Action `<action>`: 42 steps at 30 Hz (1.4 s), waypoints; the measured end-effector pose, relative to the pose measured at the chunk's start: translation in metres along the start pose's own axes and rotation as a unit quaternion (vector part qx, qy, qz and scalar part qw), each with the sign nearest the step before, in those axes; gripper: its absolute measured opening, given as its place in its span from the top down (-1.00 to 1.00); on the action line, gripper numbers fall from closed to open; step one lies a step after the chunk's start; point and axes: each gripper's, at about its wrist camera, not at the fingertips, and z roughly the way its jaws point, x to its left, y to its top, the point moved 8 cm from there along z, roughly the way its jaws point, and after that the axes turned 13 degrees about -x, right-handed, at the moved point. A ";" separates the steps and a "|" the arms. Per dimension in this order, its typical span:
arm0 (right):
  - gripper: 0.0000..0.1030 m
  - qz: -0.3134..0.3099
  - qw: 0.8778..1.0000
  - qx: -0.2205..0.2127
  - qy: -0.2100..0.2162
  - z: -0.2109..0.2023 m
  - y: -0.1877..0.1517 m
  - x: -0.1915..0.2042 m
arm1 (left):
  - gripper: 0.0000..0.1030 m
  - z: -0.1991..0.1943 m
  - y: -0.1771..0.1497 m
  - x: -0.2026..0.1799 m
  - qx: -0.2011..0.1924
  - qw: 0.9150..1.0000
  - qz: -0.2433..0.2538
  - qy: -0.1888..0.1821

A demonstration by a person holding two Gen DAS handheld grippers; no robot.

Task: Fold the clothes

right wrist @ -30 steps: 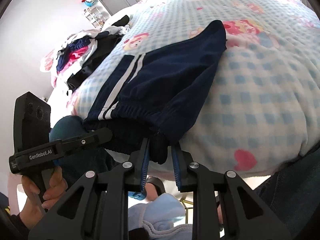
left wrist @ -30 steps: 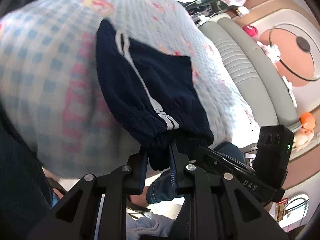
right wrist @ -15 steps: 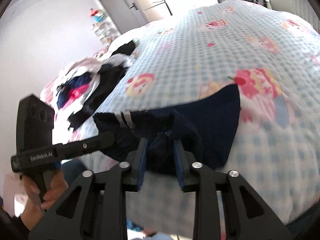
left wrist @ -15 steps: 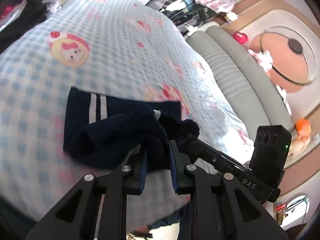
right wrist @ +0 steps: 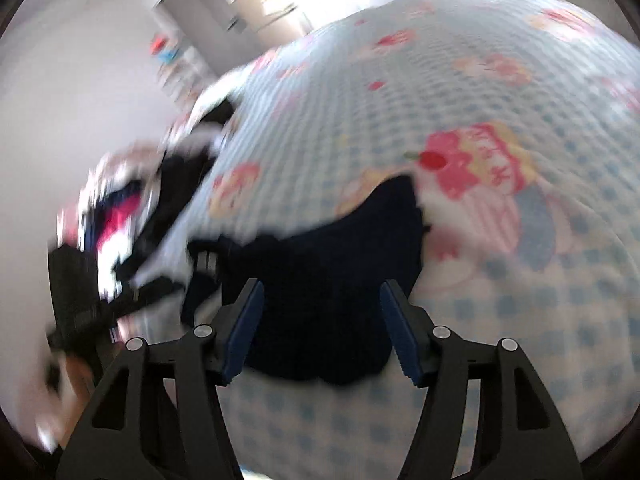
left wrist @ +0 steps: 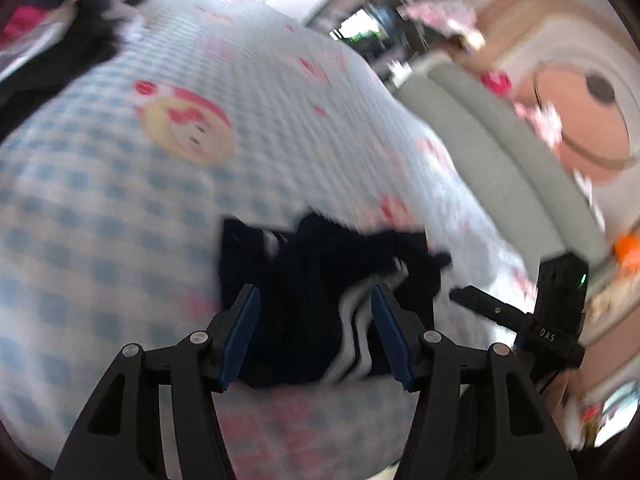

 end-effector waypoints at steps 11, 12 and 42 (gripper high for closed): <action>0.22 -0.031 0.997 0.021 -0.071 0.033 -0.014 -0.009 | 0.75 0.017 -0.011 0.033 0.028 0.997 -0.053 0.056; 0.20 -0.028 0.996 0.020 -0.086 0.035 -0.013 -0.015 | 0.71 0.016 -0.012 0.039 0.028 0.995 -0.073 0.053; 0.77 0.027 0.997 0.042 -0.065 0.007 -0.048 -0.038 | 0.63 -0.021 -0.039 0.024 -0.005 0.986 0.017 0.164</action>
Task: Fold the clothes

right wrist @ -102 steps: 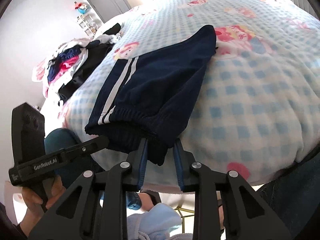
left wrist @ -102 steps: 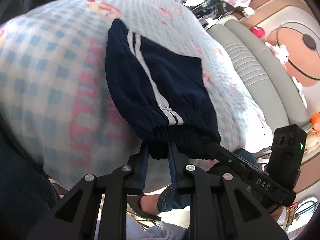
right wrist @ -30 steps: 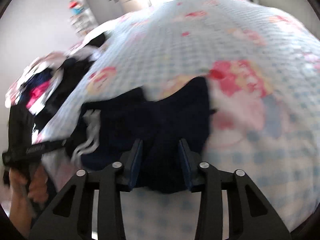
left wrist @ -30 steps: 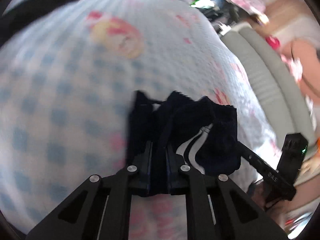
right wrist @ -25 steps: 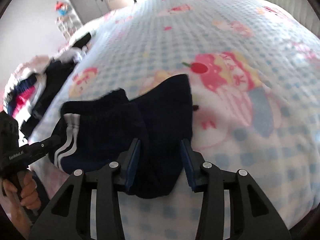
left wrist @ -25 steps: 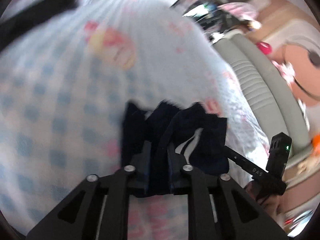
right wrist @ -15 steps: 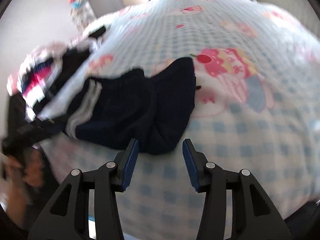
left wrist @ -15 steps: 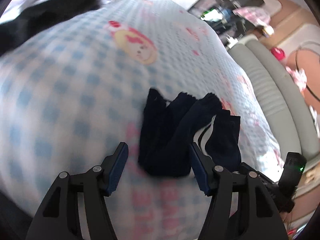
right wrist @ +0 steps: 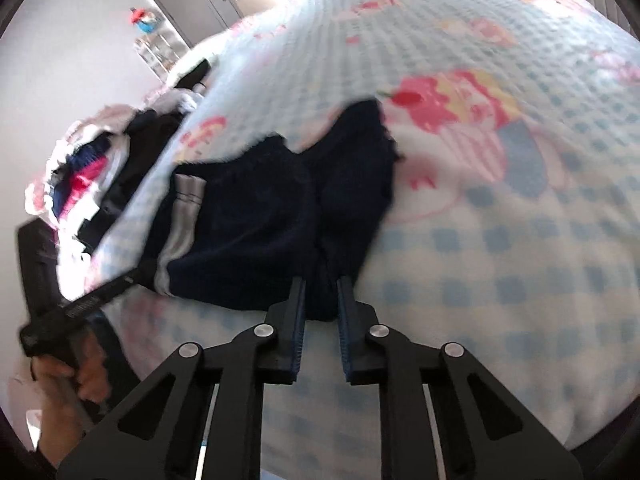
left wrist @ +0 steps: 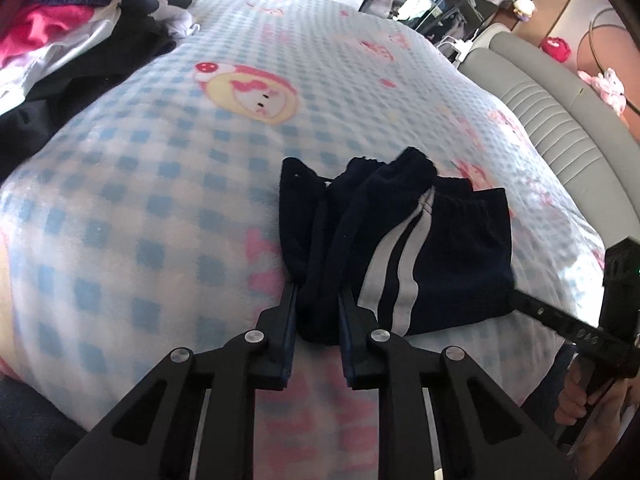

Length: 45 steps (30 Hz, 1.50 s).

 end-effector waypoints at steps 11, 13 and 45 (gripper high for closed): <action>0.49 -0.056 0.997 -0.040 -0.017 -0.033 0.027 0.012 | 0.30 -0.014 0.042 -0.022 -0.057 0.996 0.004 -0.061; 0.46 -0.075 0.997 -0.029 0.005 -0.022 0.033 0.032 | 0.12 -0.002 0.046 -0.036 -0.039 0.996 0.051 -0.056; -0.48 -0.069 0.995 0.046 -0.060 0.035 0.009 0.030 | -0.36 0.022 0.032 -0.009 0.020 0.996 -0.017 -0.086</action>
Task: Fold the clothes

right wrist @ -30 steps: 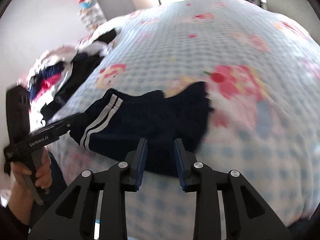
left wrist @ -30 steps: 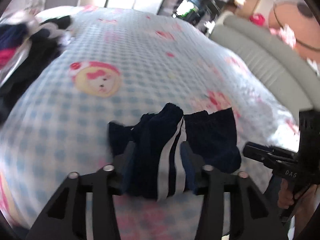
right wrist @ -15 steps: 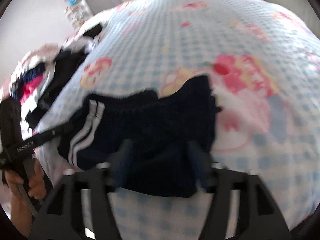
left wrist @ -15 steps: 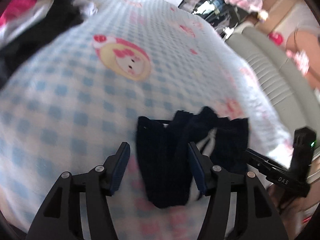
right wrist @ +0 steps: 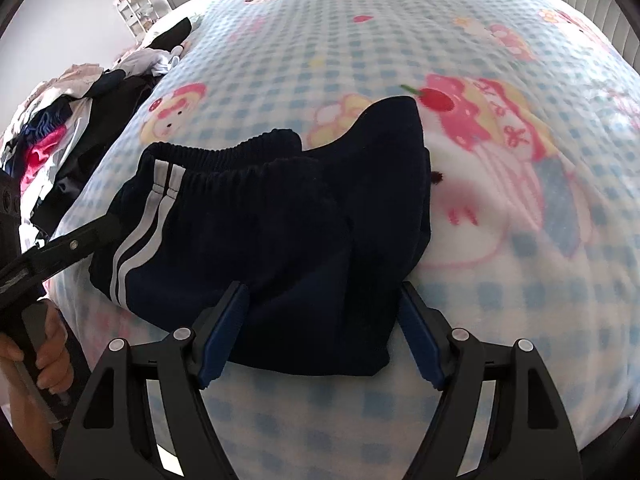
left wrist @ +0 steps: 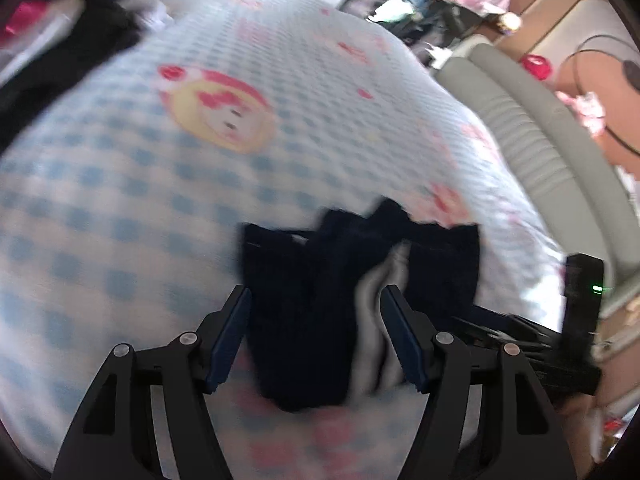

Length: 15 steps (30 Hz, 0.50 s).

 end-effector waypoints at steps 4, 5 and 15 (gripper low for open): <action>-0.51 -0.005 1.000 0.005 -0.001 0.003 -0.002 -0.001 | -0.37 0.013 -0.009 0.000 0.018 0.996 0.060 0.059; -0.51 -0.006 1.000 0.007 -0.001 0.005 -0.003 -0.001 | -0.37 0.015 -0.010 0.002 0.019 0.995 0.066 0.071; -0.50 0.000 0.998 -0.056 -0.003 -0.029 0.012 0.005 | -0.31 -0.028 -0.001 -0.005 -0.055 0.996 0.021 0.064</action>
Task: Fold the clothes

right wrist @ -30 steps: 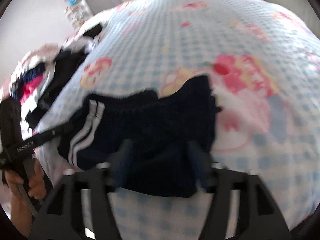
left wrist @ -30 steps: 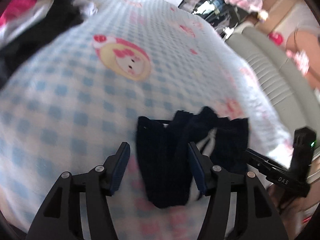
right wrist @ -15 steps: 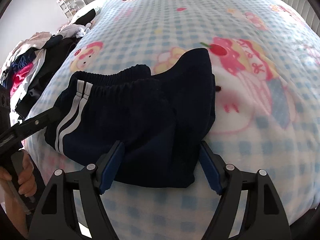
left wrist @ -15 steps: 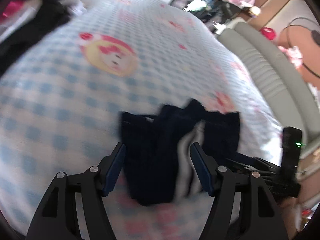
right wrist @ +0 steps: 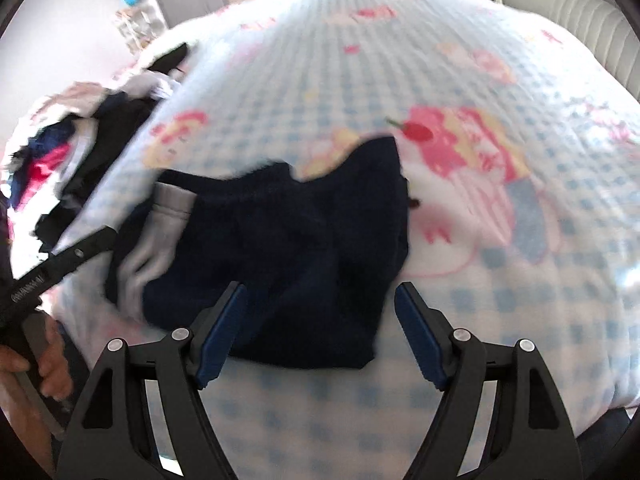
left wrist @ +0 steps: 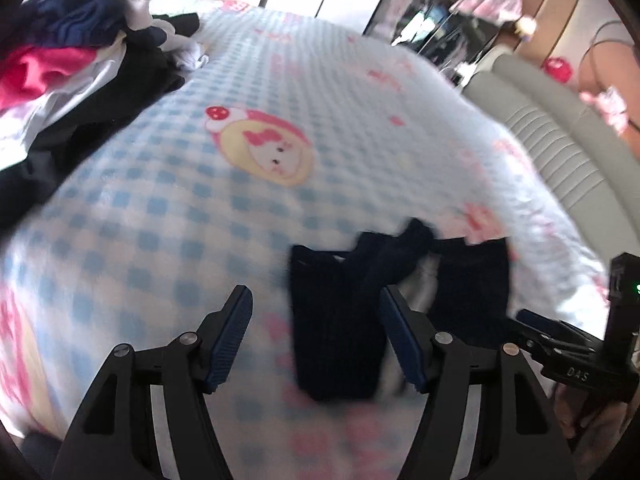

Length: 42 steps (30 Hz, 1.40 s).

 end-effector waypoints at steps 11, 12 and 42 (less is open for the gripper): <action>-0.33 -0.036 0.999 0.037 -0.012 0.019 -0.024 0.013 | -0.25 0.001 -0.019 0.023 0.023 0.998 -0.044 0.038; -0.35 -0.028 0.999 0.028 -0.022 0.014 -0.021 0.007 | -0.23 0.000 -0.017 0.023 0.020 0.998 -0.049 0.029; 0.10 -0.092 0.995 0.007 -0.045 -0.063 -0.049 0.007 | 0.06 -0.040 -0.017 -0.046 0.005 0.996 0.005 -0.087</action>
